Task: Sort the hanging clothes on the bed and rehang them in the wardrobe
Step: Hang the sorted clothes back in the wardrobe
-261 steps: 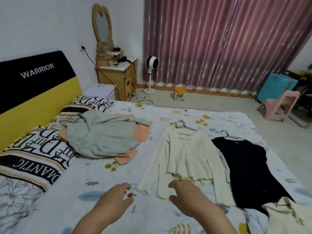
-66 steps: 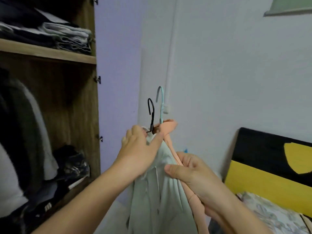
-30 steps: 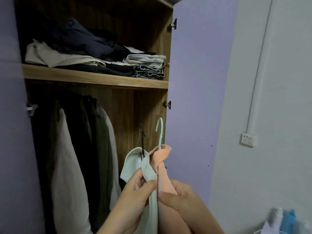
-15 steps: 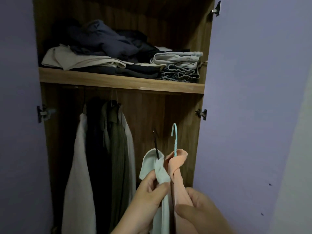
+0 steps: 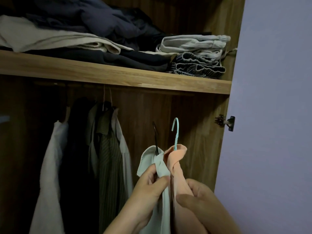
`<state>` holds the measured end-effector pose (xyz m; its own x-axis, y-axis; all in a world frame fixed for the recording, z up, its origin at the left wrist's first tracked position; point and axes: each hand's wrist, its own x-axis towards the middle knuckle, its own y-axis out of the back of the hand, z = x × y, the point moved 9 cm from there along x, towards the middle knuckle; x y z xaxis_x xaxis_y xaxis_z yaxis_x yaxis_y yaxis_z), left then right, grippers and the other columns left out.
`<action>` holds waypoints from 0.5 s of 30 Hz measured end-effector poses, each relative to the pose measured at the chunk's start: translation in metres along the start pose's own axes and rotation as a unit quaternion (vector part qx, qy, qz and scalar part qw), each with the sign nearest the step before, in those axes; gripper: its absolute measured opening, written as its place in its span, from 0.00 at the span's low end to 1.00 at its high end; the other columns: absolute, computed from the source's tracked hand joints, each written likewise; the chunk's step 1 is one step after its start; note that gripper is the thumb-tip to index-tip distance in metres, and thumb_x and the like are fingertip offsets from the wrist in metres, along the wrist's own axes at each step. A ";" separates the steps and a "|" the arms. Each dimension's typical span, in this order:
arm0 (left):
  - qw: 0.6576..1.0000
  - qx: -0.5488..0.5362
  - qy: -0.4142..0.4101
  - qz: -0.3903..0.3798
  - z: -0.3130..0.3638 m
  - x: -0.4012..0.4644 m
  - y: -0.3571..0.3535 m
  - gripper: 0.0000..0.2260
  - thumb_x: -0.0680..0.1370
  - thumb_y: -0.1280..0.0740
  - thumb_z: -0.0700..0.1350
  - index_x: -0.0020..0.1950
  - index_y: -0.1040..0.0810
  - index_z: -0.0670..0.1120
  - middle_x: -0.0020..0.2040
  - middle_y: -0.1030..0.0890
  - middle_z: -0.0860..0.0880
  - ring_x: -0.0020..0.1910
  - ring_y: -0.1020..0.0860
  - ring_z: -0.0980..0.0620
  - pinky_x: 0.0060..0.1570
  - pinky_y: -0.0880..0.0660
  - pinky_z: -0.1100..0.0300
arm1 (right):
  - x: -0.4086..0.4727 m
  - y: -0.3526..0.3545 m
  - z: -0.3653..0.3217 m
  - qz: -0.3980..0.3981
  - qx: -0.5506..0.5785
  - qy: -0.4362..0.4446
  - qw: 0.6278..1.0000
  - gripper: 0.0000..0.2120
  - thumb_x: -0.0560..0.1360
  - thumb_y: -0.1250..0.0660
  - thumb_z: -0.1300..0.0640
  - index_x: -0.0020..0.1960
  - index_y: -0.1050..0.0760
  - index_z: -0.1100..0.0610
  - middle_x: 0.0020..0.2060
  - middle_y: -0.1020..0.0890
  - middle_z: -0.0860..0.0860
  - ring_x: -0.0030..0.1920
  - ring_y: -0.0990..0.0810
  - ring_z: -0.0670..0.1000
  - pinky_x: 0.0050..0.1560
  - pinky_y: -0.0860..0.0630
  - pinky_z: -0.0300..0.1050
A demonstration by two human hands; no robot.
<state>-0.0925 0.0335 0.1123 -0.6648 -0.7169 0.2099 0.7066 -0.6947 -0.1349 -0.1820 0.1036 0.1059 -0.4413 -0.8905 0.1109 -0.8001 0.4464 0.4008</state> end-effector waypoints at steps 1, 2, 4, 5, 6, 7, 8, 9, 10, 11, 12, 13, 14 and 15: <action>1.000 -0.002 0.003 -0.002 -0.002 0.014 0.004 0.13 0.77 0.36 0.38 0.57 0.23 0.53 0.50 0.18 0.52 0.47 0.19 0.58 0.38 0.24 0.70 | 0.014 -0.001 0.000 0.002 -0.001 0.001 1.000 0.13 0.75 0.35 0.64 0.43 0.31 0.47 0.40 0.25 0.43 0.42 0.25 0.44 0.37 0.29 0.29; 1.000 -0.001 0.006 -0.004 -0.003 0.027 0.008 0.13 0.77 0.36 0.39 0.57 0.23 0.53 0.50 0.18 0.52 0.48 0.19 0.57 0.39 0.24 0.69 | 0.027 -0.003 0.000 0.001 -0.002 0.002 1.000 0.12 0.75 0.35 0.64 0.43 0.31 0.47 0.40 0.26 0.43 0.42 0.25 0.44 0.38 0.30 0.29; 1.000 0.003 0.007 -0.008 -0.004 0.050 0.015 0.13 0.77 0.36 0.39 0.57 0.23 0.54 0.50 0.18 0.52 0.48 0.20 0.57 0.37 0.25 0.70 | 0.050 -0.007 -0.001 -0.003 -0.004 0.003 1.000 0.11 0.75 0.36 0.64 0.44 0.31 0.48 0.40 0.25 0.44 0.43 0.25 0.44 0.40 0.29 0.30; 1.000 0.005 0.008 -0.009 -0.005 0.061 0.019 0.12 0.77 0.37 0.38 0.56 0.23 0.53 0.50 0.19 0.52 0.48 0.20 0.57 0.36 0.25 0.71 | 0.060 -0.009 -0.002 -0.005 -0.001 0.003 1.000 0.11 0.75 0.36 0.65 0.43 0.30 0.48 0.40 0.24 0.45 0.42 0.24 0.44 0.40 0.28 0.30; 1.000 0.008 0.009 -0.010 -0.006 0.072 0.022 0.12 0.77 0.37 0.38 0.56 0.23 0.53 0.51 0.19 0.51 0.48 0.20 0.57 0.36 0.26 0.72 | 0.070 -0.010 -0.004 -0.007 0.005 0.003 1.000 0.11 0.75 0.37 0.65 0.43 0.29 0.49 0.40 0.23 0.46 0.42 0.23 0.44 0.38 0.27 0.30; 1.000 0.013 0.010 -0.011 -0.007 0.082 0.026 0.12 0.77 0.37 0.38 0.56 0.23 0.52 0.51 0.19 0.50 0.49 0.20 0.57 0.36 0.26 0.72 | 0.080 -0.011 -0.005 -0.010 0.011 0.003 1.000 0.11 0.75 0.37 0.66 0.42 0.28 0.50 0.39 0.23 0.47 0.41 0.23 0.45 0.36 0.27 0.30; 1.000 0.021 0.011 -0.008 -0.008 0.092 0.029 0.11 0.77 0.37 0.39 0.56 0.23 0.52 0.51 0.18 0.50 0.49 0.20 0.57 0.37 0.25 0.71 | 0.090 -0.012 -0.006 -0.016 0.018 0.002 1.000 0.11 0.75 0.38 0.66 0.42 0.28 0.50 0.39 0.22 0.47 0.41 0.22 0.45 0.35 0.27 0.30; 0.999 0.031 0.010 -0.003 -0.009 0.102 0.034 0.11 0.77 0.37 0.39 0.56 0.23 0.53 0.51 0.18 0.51 0.48 0.20 0.57 0.38 0.25 0.71 | 0.100 -0.012 -0.007 -0.020 0.025 0.003 0.999 0.12 0.75 0.38 0.67 0.42 0.27 0.50 0.39 0.22 0.47 0.40 0.22 0.45 0.34 0.27 0.31; 0.999 0.040 0.007 0.002 -0.009 0.112 0.038 0.11 0.77 0.36 0.40 0.56 0.23 0.53 0.50 0.18 0.52 0.48 0.20 0.58 0.38 0.25 0.71 | 0.110 -0.012 -0.008 -0.025 0.032 0.006 0.999 0.12 0.76 0.38 0.67 0.42 0.27 0.51 0.38 0.22 0.47 0.39 0.22 0.44 0.33 0.27 0.30; 0.999 0.045 0.005 0.007 -0.009 0.122 0.042 0.11 0.77 0.36 0.40 0.56 0.23 0.53 0.50 0.18 0.52 0.47 0.19 0.59 0.39 0.25 0.70 | 0.121 -0.013 -0.009 -0.029 0.038 0.007 0.999 0.12 0.76 0.39 0.67 0.42 0.26 0.51 0.37 0.21 0.47 0.37 0.22 0.43 0.32 0.28 0.30; 0.999 0.052 0.001 0.012 -0.008 0.132 0.046 0.11 0.77 0.36 0.40 0.56 0.23 0.53 0.49 0.18 0.52 0.46 0.19 0.59 0.39 0.25 0.69 | 0.131 -0.012 -0.009 -0.032 0.044 0.007 0.998 0.11 0.76 0.39 0.67 0.42 0.26 0.52 0.36 0.21 0.48 0.35 0.21 0.42 0.31 0.29 0.30; 0.998 0.059 -0.002 0.016 -0.007 0.142 0.049 0.11 0.77 0.36 0.41 0.56 0.22 0.53 0.48 0.18 0.52 0.45 0.19 0.59 0.40 0.25 0.69 | 0.143 -0.011 -0.008 -0.032 0.054 0.006 0.998 0.11 0.76 0.39 0.67 0.42 0.25 0.52 0.36 0.21 0.49 0.34 0.21 0.42 0.30 0.28 0.31; 0.998 0.067 -0.006 0.022 -0.007 0.151 0.052 0.10 0.77 0.36 0.41 0.55 0.22 0.53 0.46 0.18 0.53 0.43 0.19 0.59 0.39 0.25 0.69 | 0.155 -0.009 -0.007 -0.032 0.067 0.002 0.997 0.11 0.75 0.39 0.68 0.42 0.24 0.53 0.35 0.19 0.50 0.33 0.20 0.43 0.31 0.28 0.34; 0.997 0.072 -0.009 0.028 -0.006 0.159 0.055 0.10 0.77 0.36 0.40 0.55 0.22 0.52 0.45 0.17 0.53 0.42 0.19 0.59 0.38 0.25 0.69 | 0.167 -0.008 -0.007 -0.034 0.080 0.001 0.996 0.11 0.75 0.39 0.68 0.43 0.23 0.54 0.35 0.18 0.51 0.33 0.19 0.44 0.31 0.27 0.36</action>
<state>-0.1611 -0.1190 0.1329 -0.6200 -0.7523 0.2229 0.7707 -0.6371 -0.0063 -0.2463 -0.0489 0.1271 -0.3831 -0.9193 0.0900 -0.8828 0.3931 0.2571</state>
